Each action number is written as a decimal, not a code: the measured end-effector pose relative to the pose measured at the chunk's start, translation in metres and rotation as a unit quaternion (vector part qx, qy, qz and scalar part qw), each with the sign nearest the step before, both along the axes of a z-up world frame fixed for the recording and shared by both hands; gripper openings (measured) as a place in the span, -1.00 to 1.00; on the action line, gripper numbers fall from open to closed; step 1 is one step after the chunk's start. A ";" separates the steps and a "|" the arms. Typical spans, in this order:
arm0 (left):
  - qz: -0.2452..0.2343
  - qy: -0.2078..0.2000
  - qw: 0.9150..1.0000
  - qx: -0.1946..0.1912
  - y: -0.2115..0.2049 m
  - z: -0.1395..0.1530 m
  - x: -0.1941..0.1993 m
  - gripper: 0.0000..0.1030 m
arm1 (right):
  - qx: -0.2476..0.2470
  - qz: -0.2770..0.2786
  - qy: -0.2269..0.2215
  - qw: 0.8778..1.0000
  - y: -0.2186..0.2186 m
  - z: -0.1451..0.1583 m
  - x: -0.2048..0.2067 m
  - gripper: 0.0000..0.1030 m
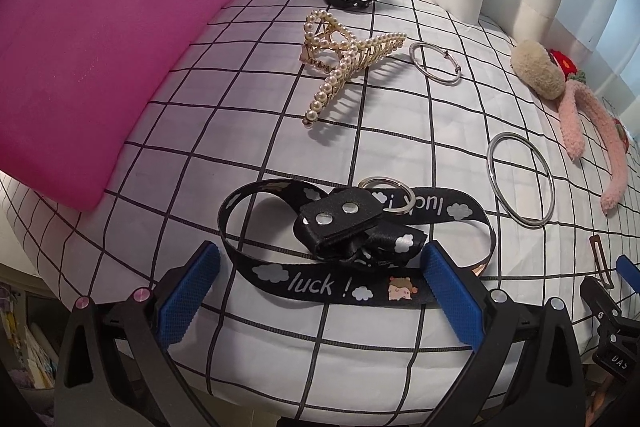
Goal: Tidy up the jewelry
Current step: 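Reach the left tool to the black lanyard while the right tool reaches the hairpin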
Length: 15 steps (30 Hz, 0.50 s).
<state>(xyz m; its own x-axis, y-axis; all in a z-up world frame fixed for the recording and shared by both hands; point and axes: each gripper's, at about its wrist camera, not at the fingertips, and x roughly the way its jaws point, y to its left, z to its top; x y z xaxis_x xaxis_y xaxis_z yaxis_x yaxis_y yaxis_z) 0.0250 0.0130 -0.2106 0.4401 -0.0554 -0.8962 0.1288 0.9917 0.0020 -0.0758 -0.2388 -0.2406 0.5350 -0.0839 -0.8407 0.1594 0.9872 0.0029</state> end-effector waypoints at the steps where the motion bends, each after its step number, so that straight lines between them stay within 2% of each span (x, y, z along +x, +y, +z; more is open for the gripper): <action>1: 0.001 0.001 1.000 -0.001 0.001 0.000 -0.001 0.90 | 0.000 -0.001 0.004 1.000 0.000 0.000 0.000 0.84; 6: 0.002 0.004 1.000 0.000 0.000 0.001 0.000 0.89 | 0.005 -0.002 0.015 1.000 0.001 0.002 0.003 0.82; 10: -0.007 0.003 1.000 -0.001 -0.001 0.002 0.000 0.78 | 0.006 0.006 0.010 1.000 0.003 0.003 0.000 0.77; 13: -0.013 -0.001 1.000 -0.001 -0.004 0.005 -0.002 0.57 | 0.001 0.026 0.001 1.000 0.010 0.006 -0.004 0.45; 15: -0.016 -0.003 1.000 -0.002 -0.005 0.007 -0.004 0.44 | -0.004 0.039 -0.002 0.999 0.016 0.009 -0.004 0.04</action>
<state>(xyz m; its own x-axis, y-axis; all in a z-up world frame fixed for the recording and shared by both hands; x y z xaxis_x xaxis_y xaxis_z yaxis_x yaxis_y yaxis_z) 0.0211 0.0076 -0.2033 0.4440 -0.0736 -0.8930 0.1608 0.9870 -0.0014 -0.0798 -0.2224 -0.2320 0.5438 -0.0494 -0.8378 0.0823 0.9966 -0.0054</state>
